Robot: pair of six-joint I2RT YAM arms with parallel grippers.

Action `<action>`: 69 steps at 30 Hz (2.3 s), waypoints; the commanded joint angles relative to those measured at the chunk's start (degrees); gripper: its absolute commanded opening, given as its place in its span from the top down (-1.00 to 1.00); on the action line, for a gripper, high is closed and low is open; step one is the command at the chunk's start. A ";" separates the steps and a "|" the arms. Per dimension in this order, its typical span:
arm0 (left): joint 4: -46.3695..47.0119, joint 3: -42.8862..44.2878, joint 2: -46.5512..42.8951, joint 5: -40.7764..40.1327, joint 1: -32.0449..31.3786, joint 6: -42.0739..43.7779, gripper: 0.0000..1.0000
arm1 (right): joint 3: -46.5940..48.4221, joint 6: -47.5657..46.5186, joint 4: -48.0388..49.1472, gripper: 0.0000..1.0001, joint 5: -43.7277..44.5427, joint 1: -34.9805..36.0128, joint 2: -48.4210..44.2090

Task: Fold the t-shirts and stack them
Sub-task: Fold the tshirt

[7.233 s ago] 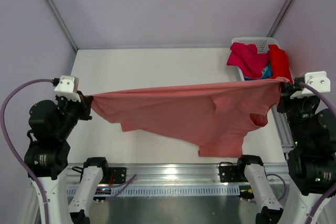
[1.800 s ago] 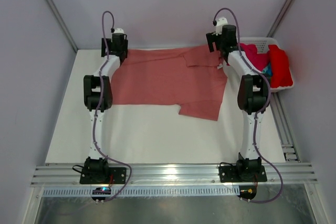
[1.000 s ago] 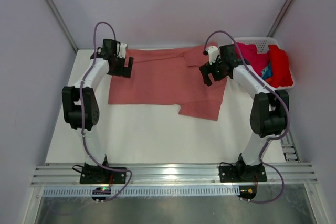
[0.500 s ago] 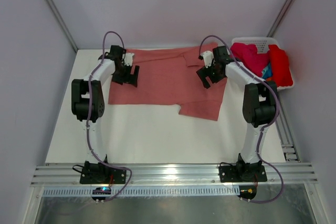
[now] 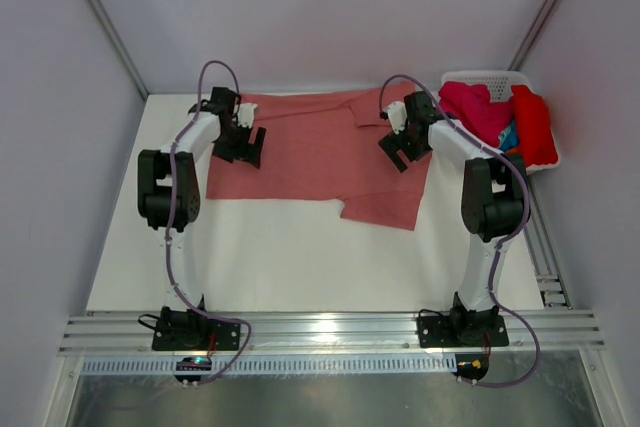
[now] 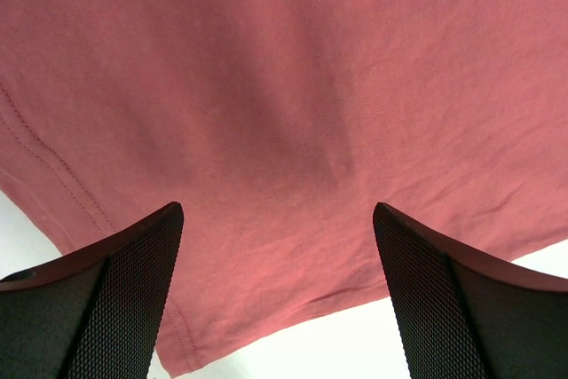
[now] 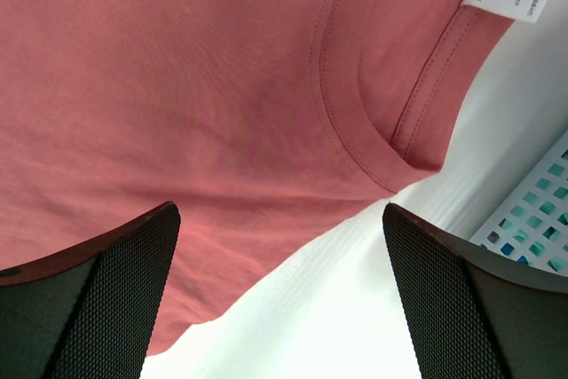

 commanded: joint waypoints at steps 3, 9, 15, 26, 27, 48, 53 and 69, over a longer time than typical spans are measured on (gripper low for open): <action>-1.06 -0.45 0.64 -0.96 -0.29 0.95 -0.79 | 0.21 -1.00 0.52 -0.99 3.86 0.33 0.35; -1.23 -0.44 1.44 -1.05 -0.29 0.60 -0.79 | 1.53 -0.73 0.60 -0.99 6.14 0.33 2.20; -0.88 -1.76 1.35 -0.79 -0.29 -0.28 -0.79 | 0.74 -0.74 1.83 -0.99 8.08 0.24 2.81; -1.58 -3.88 0.91 1.50 -0.64 -0.02 -0.78 | -1.11 -2.14 3.59 -0.99 10.98 0.24 2.81; -1.58 -3.70 1.08 1.33 -0.90 -0.11 -0.78 | -1.02 -1.97 3.68 -0.99 10.98 0.24 2.90; -2.55 -10.20 -0.76 2.11 -1.87 -1.07 -0.79 | -4.01 -0.47 2.45 -0.99 10.28 0.33 2.55; -2.11 -13.36 -3.04 1.94 -2.04 -1.42 -0.78 | -6.82 0.32 2.98 -0.99 10.10 0.24 1.23; -4.22 -19.34 -9.02 0.62 -2.04 1.82 -0.79 | -15.78 1.29 1.31 -0.99 9.31 0.24 -6.76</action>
